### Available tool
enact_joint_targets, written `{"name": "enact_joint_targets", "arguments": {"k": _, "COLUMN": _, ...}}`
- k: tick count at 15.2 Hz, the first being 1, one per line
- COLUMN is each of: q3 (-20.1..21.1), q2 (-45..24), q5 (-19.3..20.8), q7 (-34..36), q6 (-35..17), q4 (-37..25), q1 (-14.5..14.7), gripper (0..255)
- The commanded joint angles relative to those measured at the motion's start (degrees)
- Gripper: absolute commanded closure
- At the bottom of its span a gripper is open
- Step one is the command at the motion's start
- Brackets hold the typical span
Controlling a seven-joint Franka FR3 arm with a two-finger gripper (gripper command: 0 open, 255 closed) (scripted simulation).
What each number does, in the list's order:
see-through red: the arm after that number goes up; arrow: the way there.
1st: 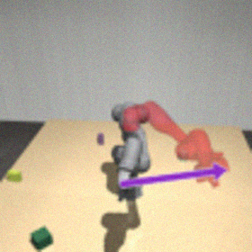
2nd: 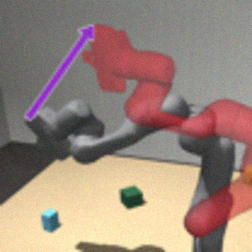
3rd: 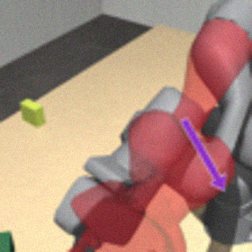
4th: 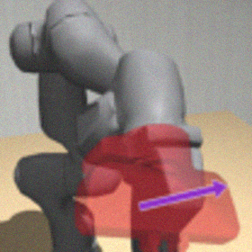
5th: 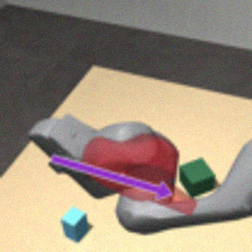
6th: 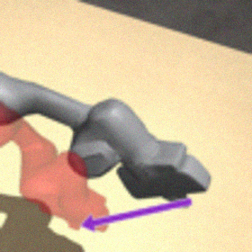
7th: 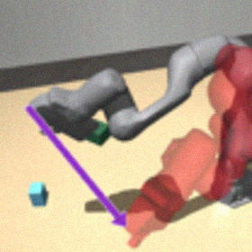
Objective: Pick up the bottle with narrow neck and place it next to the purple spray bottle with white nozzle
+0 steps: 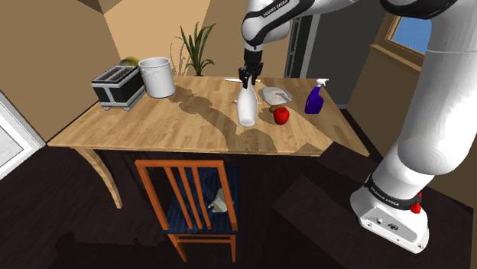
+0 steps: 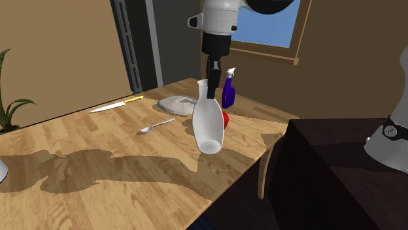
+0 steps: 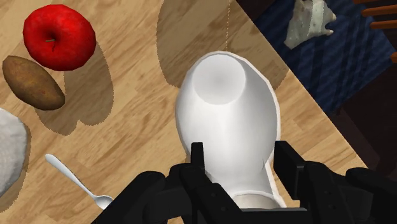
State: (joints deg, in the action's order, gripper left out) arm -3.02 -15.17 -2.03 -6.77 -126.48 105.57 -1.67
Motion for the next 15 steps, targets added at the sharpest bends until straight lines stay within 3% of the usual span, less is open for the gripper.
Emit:
{"name": "enact_joint_targets", "arguments": {"k": 1, "q3": -0.02, "q2": 0.47, "q5": 0.06, "q7": 0.05, "q6": 1.43, "q4": -0.98, "q1": 0.00, "gripper": 255}}
{"name": "enact_joint_targets", "arguments": {"k": 15, "q3": -0.11, "q2": 3.32, "q5": 0.38, "q7": 0.37, "q6": 11.33, "q4": -8.04, "q1": 0.03, "gripper": 255}}
